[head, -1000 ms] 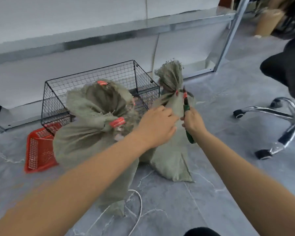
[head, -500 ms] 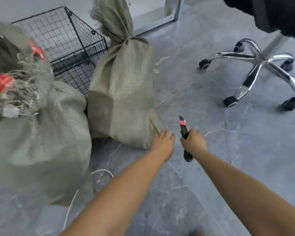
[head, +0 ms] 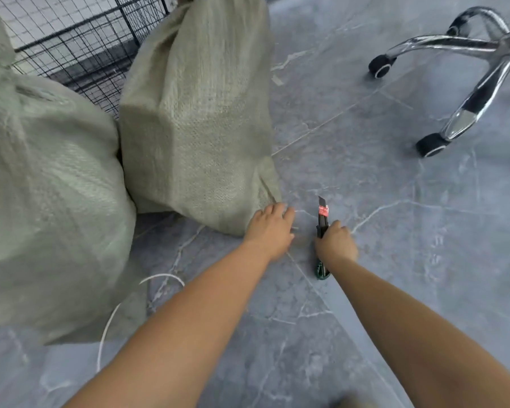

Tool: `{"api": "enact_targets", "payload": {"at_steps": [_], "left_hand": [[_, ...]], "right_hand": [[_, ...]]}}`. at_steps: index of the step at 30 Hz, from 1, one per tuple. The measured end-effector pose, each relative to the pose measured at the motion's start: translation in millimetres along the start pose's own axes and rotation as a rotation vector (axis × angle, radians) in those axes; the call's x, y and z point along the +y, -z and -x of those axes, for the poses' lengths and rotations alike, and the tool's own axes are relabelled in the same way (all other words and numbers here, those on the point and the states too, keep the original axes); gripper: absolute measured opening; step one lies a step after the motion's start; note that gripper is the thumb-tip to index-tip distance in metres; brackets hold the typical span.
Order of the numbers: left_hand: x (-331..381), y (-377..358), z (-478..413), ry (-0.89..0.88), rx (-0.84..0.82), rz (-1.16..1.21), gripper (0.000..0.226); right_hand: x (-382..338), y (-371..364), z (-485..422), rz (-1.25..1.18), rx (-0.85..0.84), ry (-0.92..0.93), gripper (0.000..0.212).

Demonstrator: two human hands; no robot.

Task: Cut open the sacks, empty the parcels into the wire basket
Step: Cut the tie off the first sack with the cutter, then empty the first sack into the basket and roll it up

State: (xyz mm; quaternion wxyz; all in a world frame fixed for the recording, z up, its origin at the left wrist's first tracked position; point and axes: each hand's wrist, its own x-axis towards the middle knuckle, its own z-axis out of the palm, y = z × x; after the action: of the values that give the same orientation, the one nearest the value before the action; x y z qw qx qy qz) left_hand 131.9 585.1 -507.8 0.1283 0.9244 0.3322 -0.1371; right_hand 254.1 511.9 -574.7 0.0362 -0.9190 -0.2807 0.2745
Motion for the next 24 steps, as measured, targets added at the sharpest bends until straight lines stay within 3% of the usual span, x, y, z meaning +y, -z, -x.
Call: {"api": "enact_targets", "payload": {"at_steps": [6,10,13,18,24], "left_hand": [[-9,21,11,0.022,0.019,-0.012,0.049],[-17,61,21,0.028,0.074,-0.035,0.044],[-35,109,30,0.028,0.203,-0.109,0.045],[-85,201,66,0.193,0.424,-0.123,0.046],[-152,244,151,0.341,0.5,-0.241,0.046]], "right_hand": [[-10,21,9,-0.112,0.004,0.098,0.038],[-44,55,27,-0.076,0.077,0.345,0.045],[-89,91,47,-0.098,0.122,0.541,0.051],[-177,149,86,-0.09,0.17,0.846,0.056],[-266,157,142,0.063,-0.042,1.103,0.053]]}}
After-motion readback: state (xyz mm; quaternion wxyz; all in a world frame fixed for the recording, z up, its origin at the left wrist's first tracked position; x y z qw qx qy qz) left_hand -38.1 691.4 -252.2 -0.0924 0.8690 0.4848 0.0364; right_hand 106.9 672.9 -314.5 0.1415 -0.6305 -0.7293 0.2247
